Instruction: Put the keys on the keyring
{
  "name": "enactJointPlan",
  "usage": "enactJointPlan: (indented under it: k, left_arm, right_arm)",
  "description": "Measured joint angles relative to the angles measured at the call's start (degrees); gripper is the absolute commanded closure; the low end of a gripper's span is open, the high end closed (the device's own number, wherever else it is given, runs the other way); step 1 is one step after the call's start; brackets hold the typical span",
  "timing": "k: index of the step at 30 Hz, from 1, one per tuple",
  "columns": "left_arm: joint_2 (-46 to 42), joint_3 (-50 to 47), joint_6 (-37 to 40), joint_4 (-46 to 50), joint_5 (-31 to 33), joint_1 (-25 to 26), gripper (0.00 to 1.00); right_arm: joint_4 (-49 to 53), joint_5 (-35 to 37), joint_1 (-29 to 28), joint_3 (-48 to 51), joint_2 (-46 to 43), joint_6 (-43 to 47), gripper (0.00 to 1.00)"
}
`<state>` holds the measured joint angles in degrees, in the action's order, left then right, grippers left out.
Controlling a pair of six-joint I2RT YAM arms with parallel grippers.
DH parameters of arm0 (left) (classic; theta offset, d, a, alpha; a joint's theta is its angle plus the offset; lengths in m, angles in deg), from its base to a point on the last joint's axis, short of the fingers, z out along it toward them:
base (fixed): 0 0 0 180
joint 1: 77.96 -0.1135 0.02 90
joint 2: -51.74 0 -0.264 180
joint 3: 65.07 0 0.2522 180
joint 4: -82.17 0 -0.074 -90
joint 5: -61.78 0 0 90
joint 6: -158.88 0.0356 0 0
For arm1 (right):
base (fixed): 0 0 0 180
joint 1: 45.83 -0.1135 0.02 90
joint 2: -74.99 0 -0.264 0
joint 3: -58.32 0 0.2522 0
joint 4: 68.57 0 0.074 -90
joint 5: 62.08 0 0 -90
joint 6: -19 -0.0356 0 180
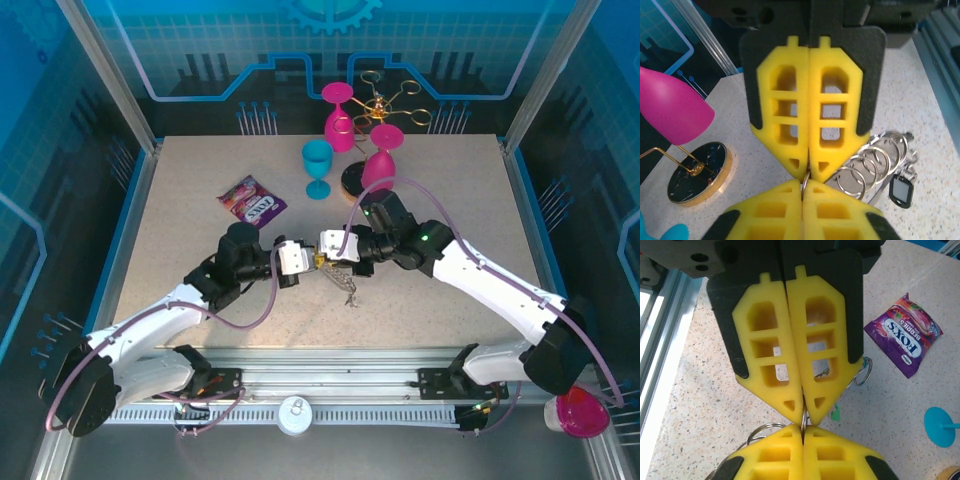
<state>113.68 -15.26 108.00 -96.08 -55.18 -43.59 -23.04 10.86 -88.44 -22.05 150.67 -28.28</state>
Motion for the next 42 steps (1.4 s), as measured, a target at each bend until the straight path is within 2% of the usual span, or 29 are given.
enactJointPlan:
  k: [6, 7, 9, 10, 14, 19, 25, 31, 42]
  left_arm:
    - [-1.0, 0.2, 1.2, 1.2, 0.4, 0.0, 1.0]
    - [-1.3, 0.1, 1.2, 1.0, 0.6, 0.0, 1.0]
    - [-1.9, -0.9, 0.8, -0.7, 0.8, 0.0, 1.0]
    - [-2.1, -1.4, 0.3, -1.6, 0.7, 0.1, 1.0]
    - [-2.4, -3.7, -1.7, -5.9, 0.6, 0.1, 1.0]
    - [-2.4, -5.0, -4.8, -10.3, -0.1, -0.1, 1.0]
    - [-2.4, -5.1, -7.3, -13.8, -1.4, -0.5, 1.0]
    - [-2.4, -5.1, -7.7, -14.1, -2.1, -0.6, 1.0]
    - [-2.4, -5.6, -10.3, -15.8, -4.3, -1.2, 1.0]
  right_arm:
    - [-0.7, 0.3, -0.5, 0.0, -0.1, -1.6, 1.0]
    - [-1.9, 0.2, -0.5, 0.7, -0.5, -2.4, 0.96]
    - [-5.0, -0.5, -0.2, 3.1, -2.1, -4.3, 0.78]
    - [-6.8, -1.2, 0.0, 4.5, -2.9, -5.5, 0.74]
    - [-14.4, -6.0, 2.7, 10.1, -6.4, -9.7, 0.7]
    - [-19.3, -8.9, 5.0, 13.4, -7.0, -12.9, 0.72]
    - [-21.0, -10.3, 5.5, 15.0, -7.0, -14.8, 0.85]
    - [-21.9, -10.4, 6.1, 15.1, -7.2, -15.8, 0.91]
    - [-22.4, -13.1, 6.3, 14.9, -5.9, -16.4, 0.97]
